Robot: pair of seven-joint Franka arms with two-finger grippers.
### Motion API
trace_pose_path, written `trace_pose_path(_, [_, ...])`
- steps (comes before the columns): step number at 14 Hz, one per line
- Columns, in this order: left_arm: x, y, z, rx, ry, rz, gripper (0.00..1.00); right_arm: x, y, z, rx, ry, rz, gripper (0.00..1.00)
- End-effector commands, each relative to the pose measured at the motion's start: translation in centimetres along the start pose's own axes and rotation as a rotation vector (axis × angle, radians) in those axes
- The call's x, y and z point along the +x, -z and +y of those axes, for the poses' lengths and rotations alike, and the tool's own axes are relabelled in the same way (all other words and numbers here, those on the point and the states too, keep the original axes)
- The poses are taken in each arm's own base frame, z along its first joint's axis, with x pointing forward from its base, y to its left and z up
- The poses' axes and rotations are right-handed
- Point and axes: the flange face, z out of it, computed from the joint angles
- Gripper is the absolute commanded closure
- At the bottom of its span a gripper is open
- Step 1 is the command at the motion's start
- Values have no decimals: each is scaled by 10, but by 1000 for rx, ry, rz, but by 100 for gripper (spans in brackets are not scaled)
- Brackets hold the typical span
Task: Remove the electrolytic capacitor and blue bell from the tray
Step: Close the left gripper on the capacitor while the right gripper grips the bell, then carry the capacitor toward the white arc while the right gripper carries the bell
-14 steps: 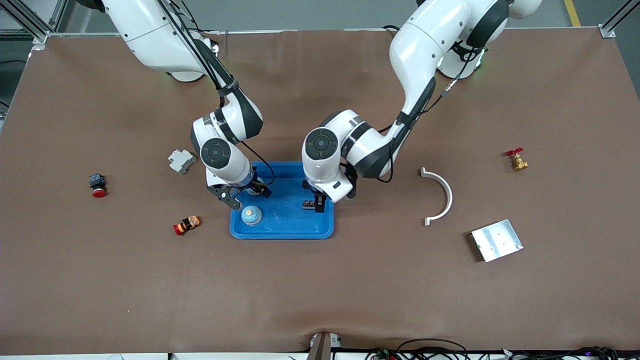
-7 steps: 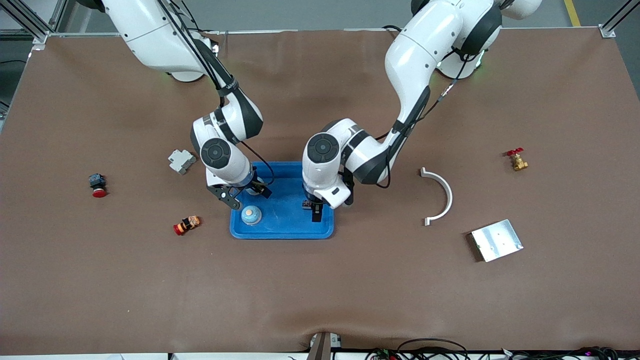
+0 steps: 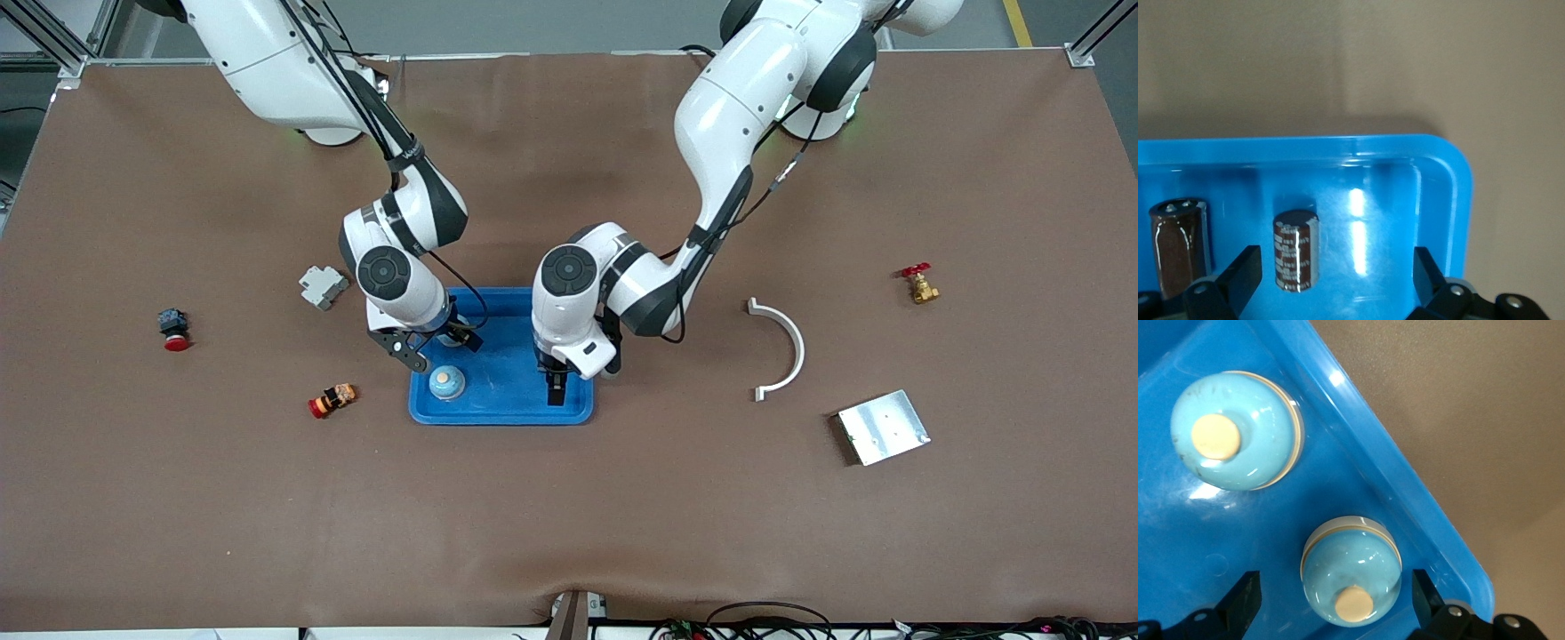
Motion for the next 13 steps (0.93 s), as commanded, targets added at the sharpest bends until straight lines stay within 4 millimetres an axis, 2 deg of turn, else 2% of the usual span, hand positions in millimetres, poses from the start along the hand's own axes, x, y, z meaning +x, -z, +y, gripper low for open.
trace_pose_path(1, [-9, -14, -6, -21, -6, 14, 0, 1, -4, 2, -3, 5, 1, 0])
trace_pose_path(7, [-9, -29, -12, -26, -17, 27, 0, 1, -6, 2, 2, 5, 2, 2])
trace_pose_path(10, [-10, -29, -13, -30, -19, 28, 0, 0, -6, 2, 2, 8, 2, 33])
trace_pose_path(13, [-13, -29, -16, -30, -23, 28, 0, 0, -3, 1, 3, 10, 3, 51])
